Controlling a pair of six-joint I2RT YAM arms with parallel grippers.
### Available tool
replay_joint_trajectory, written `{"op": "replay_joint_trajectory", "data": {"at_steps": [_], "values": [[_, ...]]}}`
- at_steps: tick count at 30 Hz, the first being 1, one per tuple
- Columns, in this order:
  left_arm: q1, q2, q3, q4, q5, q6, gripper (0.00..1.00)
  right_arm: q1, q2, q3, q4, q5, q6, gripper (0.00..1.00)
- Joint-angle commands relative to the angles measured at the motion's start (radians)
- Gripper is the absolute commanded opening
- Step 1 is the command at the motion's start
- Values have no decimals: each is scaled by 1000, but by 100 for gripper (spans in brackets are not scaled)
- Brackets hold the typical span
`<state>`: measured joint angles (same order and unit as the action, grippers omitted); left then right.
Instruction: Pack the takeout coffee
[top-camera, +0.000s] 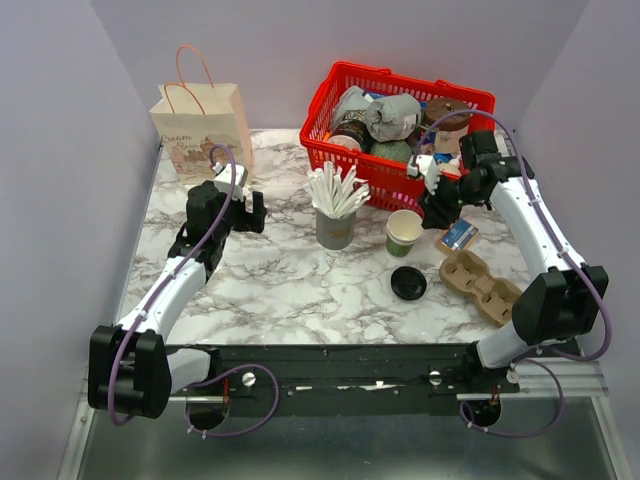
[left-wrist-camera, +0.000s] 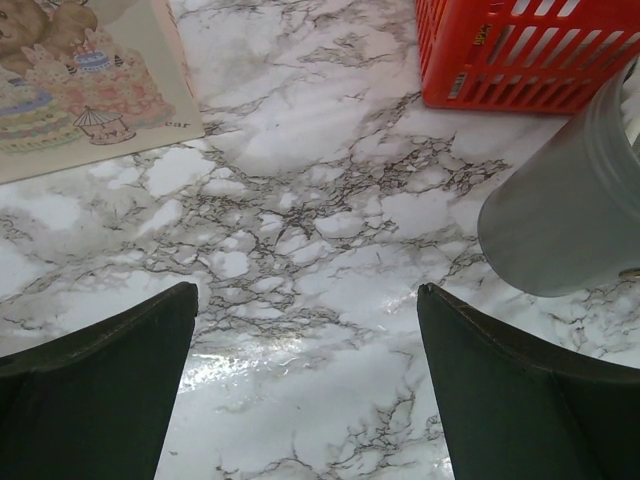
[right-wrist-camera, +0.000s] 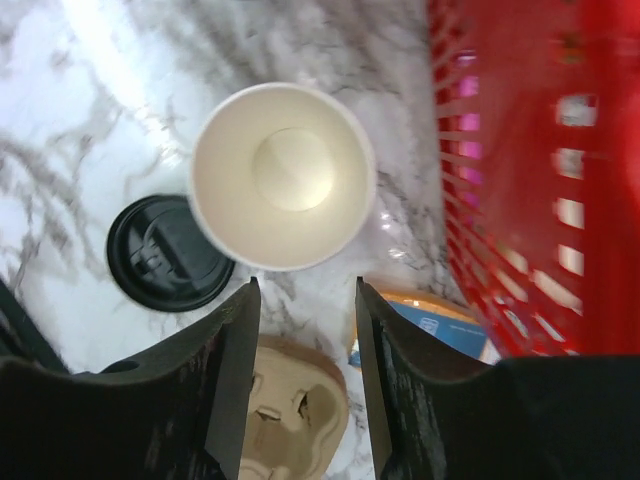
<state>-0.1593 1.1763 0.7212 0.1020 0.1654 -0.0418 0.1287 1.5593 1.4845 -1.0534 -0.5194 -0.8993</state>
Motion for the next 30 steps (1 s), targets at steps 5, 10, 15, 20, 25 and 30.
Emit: {"op": "replay_joint_trajectory", "data": {"at_steps": [5,10,15,20,25,30], "values": [[-3,-35,-39,-13,59,19,99,75,-4,-15,-145,-82,-254,51],[-3,-38,-42,-19,48,31,99,132,16,-32,-102,-41,-288,50],[-2,-40,-42,-22,17,37,99,150,57,-15,-115,-31,-319,50],[4,-41,-43,-15,11,60,99,164,85,-10,-117,-8,-334,49],[7,-41,-45,-12,8,60,99,176,111,-16,-115,12,-331,47],[12,-41,-52,-8,8,57,99,180,122,-20,-109,24,-320,42]]}}
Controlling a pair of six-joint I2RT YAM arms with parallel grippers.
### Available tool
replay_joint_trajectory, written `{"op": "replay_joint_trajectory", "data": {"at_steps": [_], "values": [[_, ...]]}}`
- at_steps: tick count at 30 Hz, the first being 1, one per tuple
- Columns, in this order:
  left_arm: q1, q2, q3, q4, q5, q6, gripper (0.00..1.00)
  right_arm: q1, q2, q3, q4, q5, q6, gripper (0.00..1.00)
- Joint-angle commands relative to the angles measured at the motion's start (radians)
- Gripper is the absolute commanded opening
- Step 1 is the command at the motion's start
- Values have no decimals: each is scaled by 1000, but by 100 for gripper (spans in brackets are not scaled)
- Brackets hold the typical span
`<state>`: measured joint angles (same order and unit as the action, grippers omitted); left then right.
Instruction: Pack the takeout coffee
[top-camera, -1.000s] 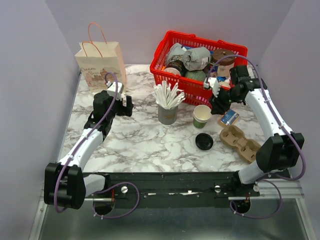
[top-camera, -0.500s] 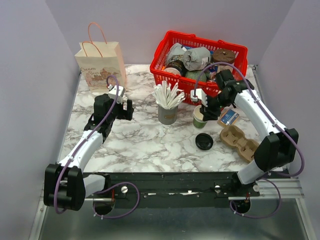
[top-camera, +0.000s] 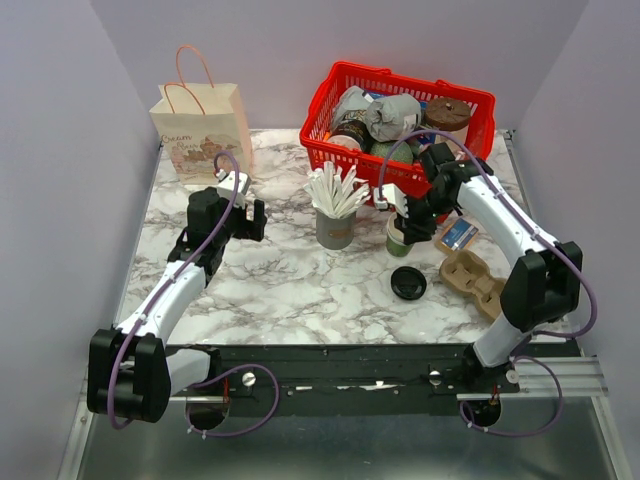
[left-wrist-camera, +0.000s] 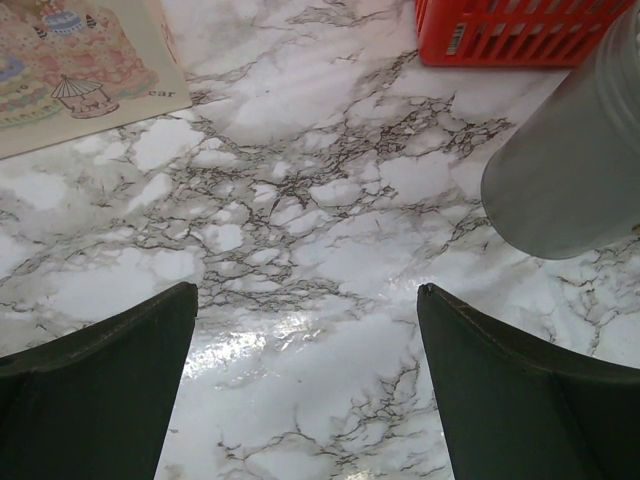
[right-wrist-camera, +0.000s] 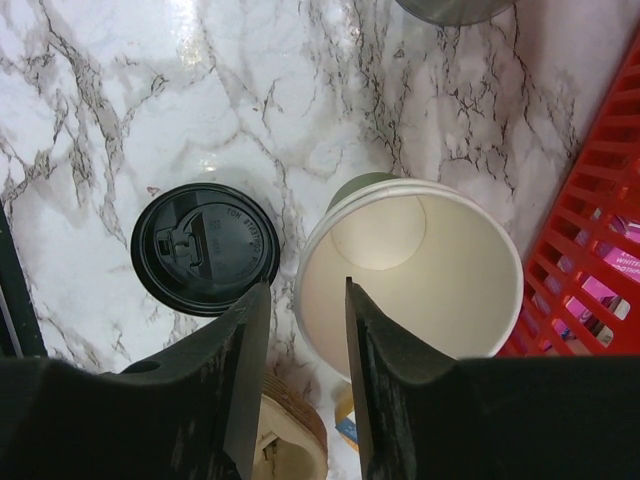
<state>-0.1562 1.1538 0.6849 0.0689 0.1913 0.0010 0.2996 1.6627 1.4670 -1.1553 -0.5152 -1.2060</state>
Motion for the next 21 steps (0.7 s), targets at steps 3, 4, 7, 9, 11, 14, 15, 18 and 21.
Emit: {"op": "replay_joint_trajectory", "data": {"at_steps": [3,4,7,9,11,14,15,18,21], "values": [[9,-16,-19,31,-16,10,99,10,25,-2,-11,21,-10,39],[9,-14,-19,35,-19,10,99,12,26,0,-12,23,-10,38],[10,-12,-22,39,-21,8,99,13,32,0,-14,32,-7,35],[12,-11,-24,42,-23,8,99,13,35,0,-14,41,-6,34],[12,-14,-27,43,-23,7,99,13,37,0,-15,46,-6,34],[14,-14,-31,45,-23,7,99,13,37,3,-14,49,-1,31],[15,-16,-30,45,-23,4,99,13,35,1,-11,49,0,28],[14,-19,-33,45,-23,2,99,15,31,7,-9,50,9,22],[14,-19,-35,45,-23,2,99,15,26,12,-7,53,17,14]]}}
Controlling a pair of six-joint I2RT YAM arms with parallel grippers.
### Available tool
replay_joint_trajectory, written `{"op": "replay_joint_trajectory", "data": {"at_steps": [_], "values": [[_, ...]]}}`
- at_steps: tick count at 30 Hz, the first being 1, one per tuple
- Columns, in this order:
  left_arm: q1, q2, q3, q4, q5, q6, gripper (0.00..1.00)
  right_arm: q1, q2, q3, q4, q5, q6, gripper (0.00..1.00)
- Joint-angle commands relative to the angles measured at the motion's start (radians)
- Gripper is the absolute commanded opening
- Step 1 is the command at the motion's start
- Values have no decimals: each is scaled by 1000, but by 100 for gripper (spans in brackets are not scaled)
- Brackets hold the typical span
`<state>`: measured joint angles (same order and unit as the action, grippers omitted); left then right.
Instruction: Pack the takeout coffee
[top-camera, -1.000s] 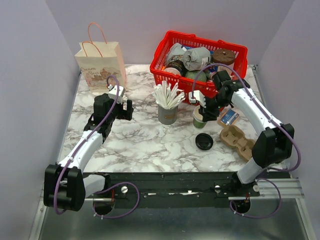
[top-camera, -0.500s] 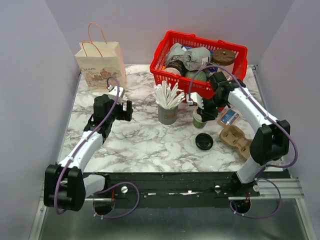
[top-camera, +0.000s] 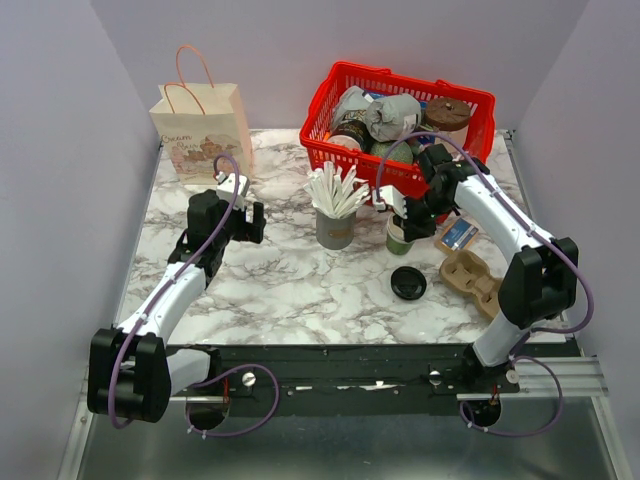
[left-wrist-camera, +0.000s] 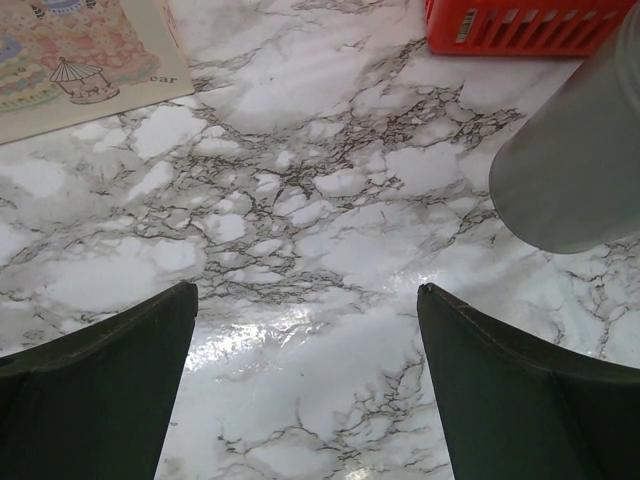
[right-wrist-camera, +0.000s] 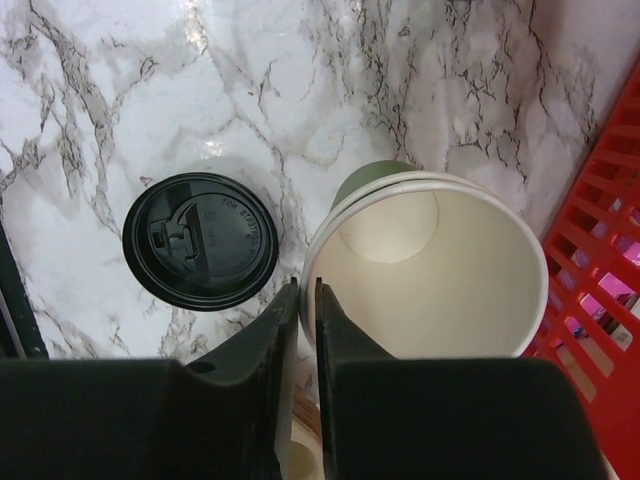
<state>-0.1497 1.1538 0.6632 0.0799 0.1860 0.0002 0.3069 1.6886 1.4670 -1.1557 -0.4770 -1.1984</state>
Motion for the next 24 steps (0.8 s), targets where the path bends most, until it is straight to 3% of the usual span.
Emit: {"op": "replay_joint_trajectory", "data": {"at_steps": [1,3,12,21,24], "values": [[7,-17,-13,34,-19,4,99,8,-3,10,-3,20,16,10],[9,-16,-14,35,-16,3,99,8,-9,15,16,44,52,1],[7,-14,-22,34,6,4,99,11,-87,50,53,80,172,1],[4,1,-4,14,18,-40,99,15,-205,-91,214,130,217,1],[4,1,9,-5,23,-43,99,55,-253,-50,209,101,268,1]]}}
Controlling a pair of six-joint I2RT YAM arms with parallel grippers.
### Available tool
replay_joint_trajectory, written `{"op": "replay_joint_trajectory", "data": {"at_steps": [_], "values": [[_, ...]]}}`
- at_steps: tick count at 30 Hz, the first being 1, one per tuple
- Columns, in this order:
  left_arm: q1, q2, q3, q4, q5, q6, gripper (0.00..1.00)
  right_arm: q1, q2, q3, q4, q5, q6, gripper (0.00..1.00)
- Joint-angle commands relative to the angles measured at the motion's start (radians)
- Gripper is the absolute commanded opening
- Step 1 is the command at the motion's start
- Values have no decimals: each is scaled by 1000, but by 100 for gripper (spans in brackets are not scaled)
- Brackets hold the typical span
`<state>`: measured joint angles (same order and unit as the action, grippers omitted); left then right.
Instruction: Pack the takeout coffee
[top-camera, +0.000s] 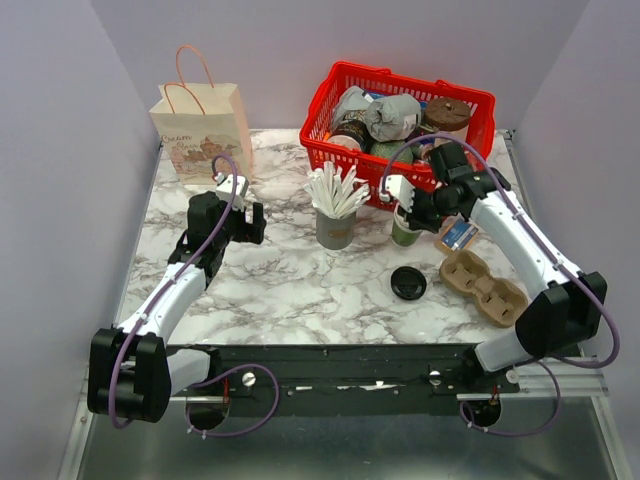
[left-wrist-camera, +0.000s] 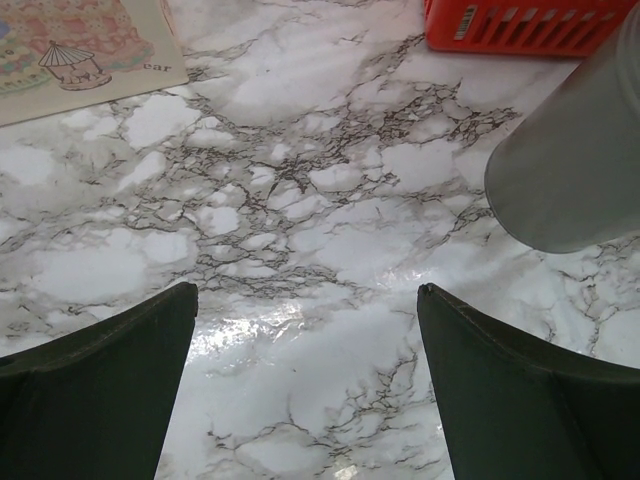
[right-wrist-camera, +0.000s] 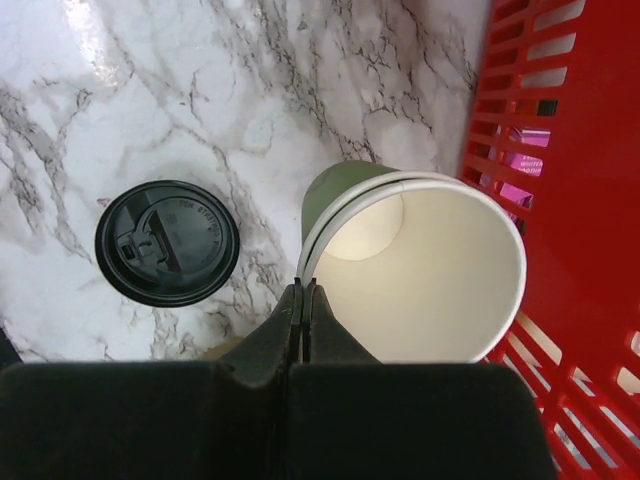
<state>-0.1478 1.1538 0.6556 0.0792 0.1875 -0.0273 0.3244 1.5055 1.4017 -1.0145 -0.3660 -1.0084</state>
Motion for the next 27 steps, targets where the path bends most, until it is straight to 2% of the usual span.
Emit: {"op": "replay_joint_trajectory", "data": {"at_steps": [1,2,3,4,5,6,8,9,11,17,20,23,25,27], "values": [[2,1,16,-7,21,-16,99,35,-82,-39,109,4,115,1],[2,1,15,-4,27,-14,99,38,-87,-88,146,19,87,1],[1,4,15,-1,29,-8,99,45,-65,-99,107,24,56,0],[1,6,16,-1,29,-5,99,41,-47,-78,64,-32,71,0],[-1,7,18,-4,26,-3,99,27,-16,34,-25,-78,114,1],[-1,7,24,-9,21,-5,99,22,7,64,-36,-111,119,1],[-1,6,27,-13,21,-5,99,54,-13,-23,105,51,105,1],[-1,6,24,-12,23,-5,99,57,-14,-26,109,93,97,0],[-2,9,22,-10,27,-8,99,36,27,34,15,33,99,1],[-6,7,26,-13,27,-8,99,53,-56,-23,134,182,71,1],[-6,11,18,-7,35,-20,99,41,-22,14,4,83,102,1],[-10,12,21,-12,38,-22,99,45,-27,11,28,98,154,0],[-12,14,27,-21,36,-22,99,21,-8,61,-13,46,148,1],[-13,17,38,-33,38,-23,99,62,-34,13,100,215,128,0]]}}
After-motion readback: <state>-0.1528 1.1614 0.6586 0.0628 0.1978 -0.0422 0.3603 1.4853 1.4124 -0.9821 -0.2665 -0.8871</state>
